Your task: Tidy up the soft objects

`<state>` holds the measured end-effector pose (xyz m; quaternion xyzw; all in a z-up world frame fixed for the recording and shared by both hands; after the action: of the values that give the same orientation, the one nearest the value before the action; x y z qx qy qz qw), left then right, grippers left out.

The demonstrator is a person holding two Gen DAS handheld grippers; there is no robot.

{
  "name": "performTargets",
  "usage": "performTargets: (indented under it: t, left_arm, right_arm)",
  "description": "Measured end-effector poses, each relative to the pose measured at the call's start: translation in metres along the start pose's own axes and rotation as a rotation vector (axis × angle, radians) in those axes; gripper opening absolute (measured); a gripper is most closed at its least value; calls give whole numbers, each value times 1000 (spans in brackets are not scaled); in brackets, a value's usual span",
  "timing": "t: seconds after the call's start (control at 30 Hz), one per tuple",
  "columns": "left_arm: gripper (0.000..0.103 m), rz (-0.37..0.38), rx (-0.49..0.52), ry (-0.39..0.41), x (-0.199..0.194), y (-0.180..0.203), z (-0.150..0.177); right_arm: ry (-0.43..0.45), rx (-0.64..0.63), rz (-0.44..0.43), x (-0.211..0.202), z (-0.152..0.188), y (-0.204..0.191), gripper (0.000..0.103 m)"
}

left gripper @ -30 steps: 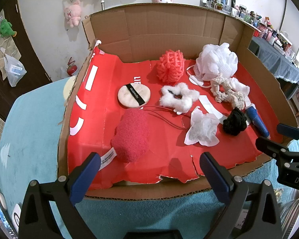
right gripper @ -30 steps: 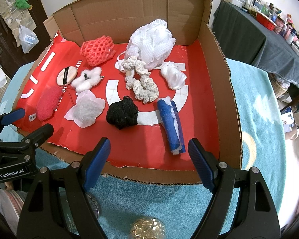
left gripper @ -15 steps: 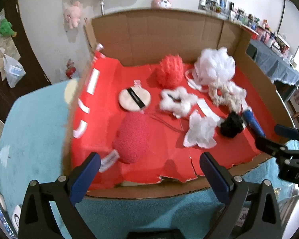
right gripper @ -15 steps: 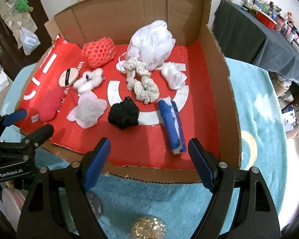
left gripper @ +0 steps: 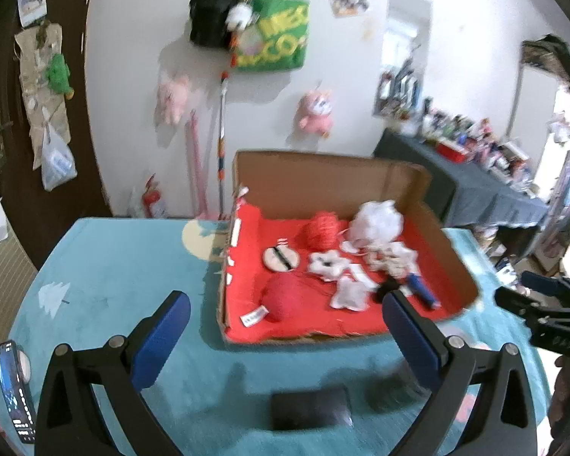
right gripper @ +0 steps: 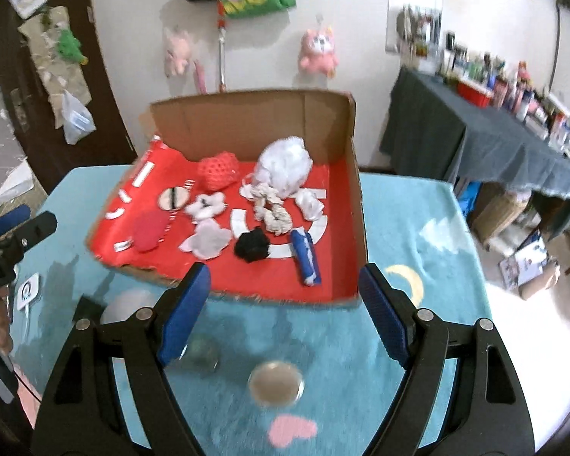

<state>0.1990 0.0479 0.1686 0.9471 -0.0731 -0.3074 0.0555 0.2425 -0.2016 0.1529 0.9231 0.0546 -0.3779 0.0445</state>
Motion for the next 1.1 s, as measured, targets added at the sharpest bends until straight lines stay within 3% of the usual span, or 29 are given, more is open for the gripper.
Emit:
performTargets:
  t: [0.03, 0.1, 0.13, 0.33, 0.57, 0.83, 1.1]
  left_arm:
    - [103, 14, 15, 25, -12, 6, 6]
    - [103, 35, 34, 61, -30, 14, 19]
    - [103, 45, 41, 73, -37, 19, 28]
    - [103, 94, 32, 48, -40, 35, 83]
    - [103, 84, 50, -56, -7, 46, 133]
    - [103, 57, 20, -188, 33, 40, 175]
    - [103, 2, 45, -219, 41, 40, 191]
  right_arm:
    - [21, -3, -3, -9, 6, -2, 80]
    - [62, -1, -11, -30, 24, -8, 95]
    - [79, 1, -19, -36, 32, -10, 97]
    - [146, -28, 9, -60, 87, -26, 98]
    - [57, 6, 19, -30, 142, -28, 98]
    - [-32, 20, 53, 11, 181, -23, 98]
    - [-68, 26, 73, 29, 198, -20, 98]
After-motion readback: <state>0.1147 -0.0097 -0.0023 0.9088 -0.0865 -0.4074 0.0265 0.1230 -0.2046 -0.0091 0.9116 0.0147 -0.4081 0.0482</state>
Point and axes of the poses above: each gripper's, at about its wrist camera, not at the fingertips, and x roughly the way its jaws point, y to its right, z to its underside, the point moved 4 cm from there along x, roughly the way its jaws point, and after that the axes turned 7 degrees about z, right-handed, at the moved point
